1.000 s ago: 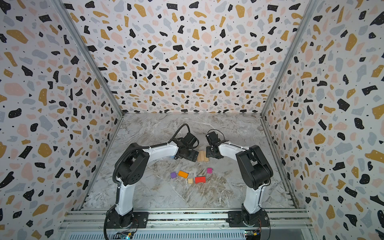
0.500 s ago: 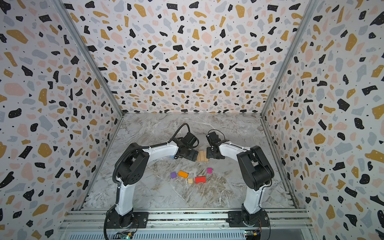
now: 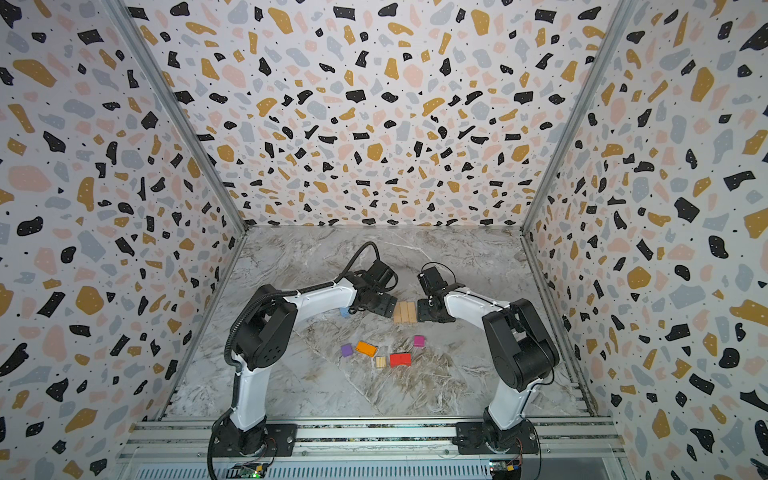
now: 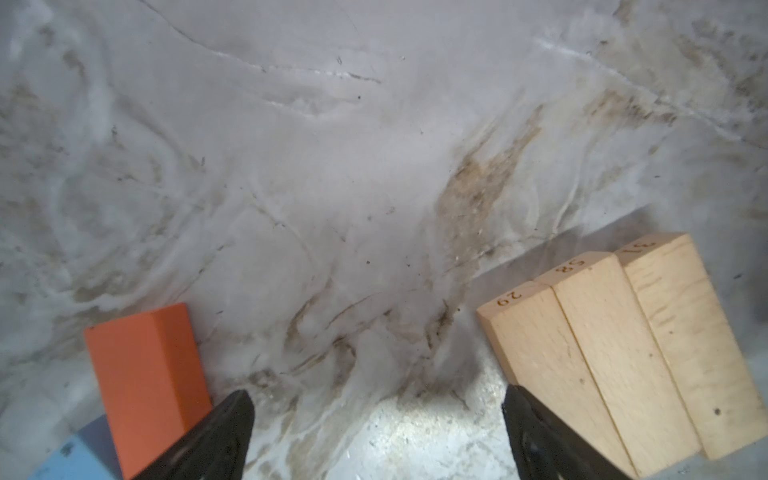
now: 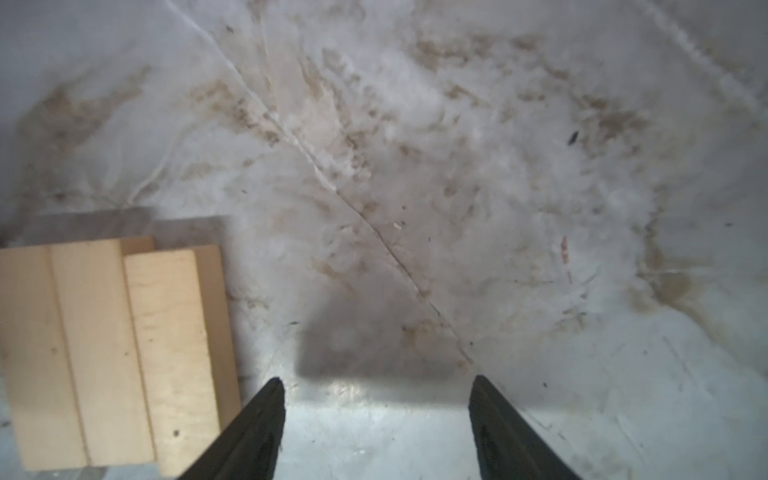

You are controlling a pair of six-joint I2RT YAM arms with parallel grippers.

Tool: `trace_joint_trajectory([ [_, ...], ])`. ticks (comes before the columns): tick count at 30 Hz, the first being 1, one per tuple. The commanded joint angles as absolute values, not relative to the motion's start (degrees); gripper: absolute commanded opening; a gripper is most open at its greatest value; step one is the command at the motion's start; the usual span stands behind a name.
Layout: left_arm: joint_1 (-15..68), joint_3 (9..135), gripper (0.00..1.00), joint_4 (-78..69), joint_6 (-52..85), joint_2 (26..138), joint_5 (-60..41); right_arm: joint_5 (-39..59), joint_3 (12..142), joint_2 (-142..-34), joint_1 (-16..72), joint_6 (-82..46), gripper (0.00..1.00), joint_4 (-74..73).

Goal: Build the wood block tower

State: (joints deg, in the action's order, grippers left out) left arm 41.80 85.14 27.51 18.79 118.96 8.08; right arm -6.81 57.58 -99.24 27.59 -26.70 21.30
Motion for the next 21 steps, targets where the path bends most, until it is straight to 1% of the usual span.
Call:
trace_joint_trajectory([
  [1,41.56,86.59,0.95,28.81,18.5,120.28,8.7,-6.28,56.3,-97.64,28.14,-26.12,0.72,21.63],
  [21,41.63,87.43,0.95,29.25,19.43,121.78,8.79,-5.63,56.74,-99.24,30.06,-26.11,0.72,21.16],
])
